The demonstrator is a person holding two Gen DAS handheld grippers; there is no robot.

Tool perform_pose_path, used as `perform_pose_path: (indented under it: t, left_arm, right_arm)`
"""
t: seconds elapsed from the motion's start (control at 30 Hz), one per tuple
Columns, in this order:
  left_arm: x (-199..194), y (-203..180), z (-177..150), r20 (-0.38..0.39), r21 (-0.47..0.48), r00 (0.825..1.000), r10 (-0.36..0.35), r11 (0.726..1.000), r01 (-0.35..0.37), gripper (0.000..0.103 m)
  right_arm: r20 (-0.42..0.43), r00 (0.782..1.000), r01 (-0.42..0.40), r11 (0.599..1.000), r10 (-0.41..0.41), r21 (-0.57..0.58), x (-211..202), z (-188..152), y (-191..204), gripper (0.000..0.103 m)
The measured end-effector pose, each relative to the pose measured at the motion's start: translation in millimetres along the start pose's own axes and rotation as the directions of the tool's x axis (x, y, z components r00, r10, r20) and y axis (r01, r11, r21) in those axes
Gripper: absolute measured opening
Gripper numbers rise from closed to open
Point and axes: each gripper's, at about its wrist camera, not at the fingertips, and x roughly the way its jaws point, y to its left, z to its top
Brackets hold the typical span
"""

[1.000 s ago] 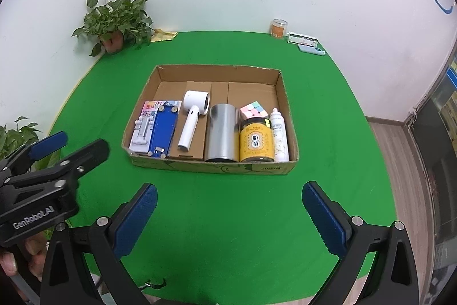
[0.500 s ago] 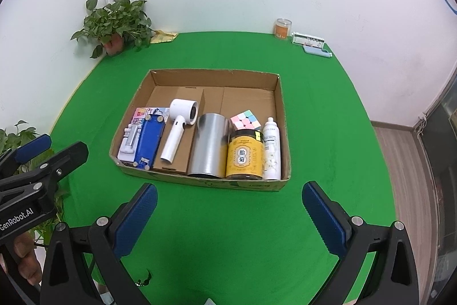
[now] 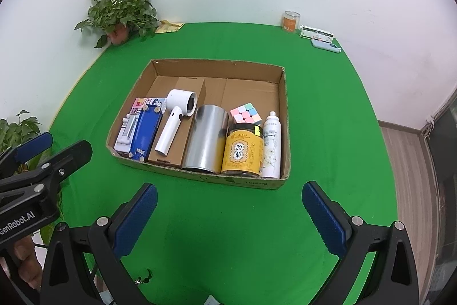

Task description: Organize rigid objects

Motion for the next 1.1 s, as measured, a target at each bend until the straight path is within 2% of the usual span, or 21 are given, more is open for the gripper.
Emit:
perform_pose_path:
  t: [0.3,0.53,1.1]
  left_arm:
    - [3.4,16.8,13.9,0.014,0.015,0.999,-0.033,0.999,0.033,0.091]
    - [6.6,22.4,12.8,0.005,0.028,0.999,-0.052,0.998,0.051,0.091]
    - [6.4,26.4,7.6,-0.012,0.024,0.999,-0.047,0.999,0.047,0.091]
  right_arm:
    - [0.006,0.999,0.044,0.999,-0.044,0.029,-7.5,6.3,16.2,0.102]
    - [0.004,0.998,0.067,0.997,-0.068,0.041,-10.0,5.1,23.8,0.102]
    - [-0.015,0.999,0.046,0.999,-0.046,0.025,-4.3,1.2,33.6,0.102]
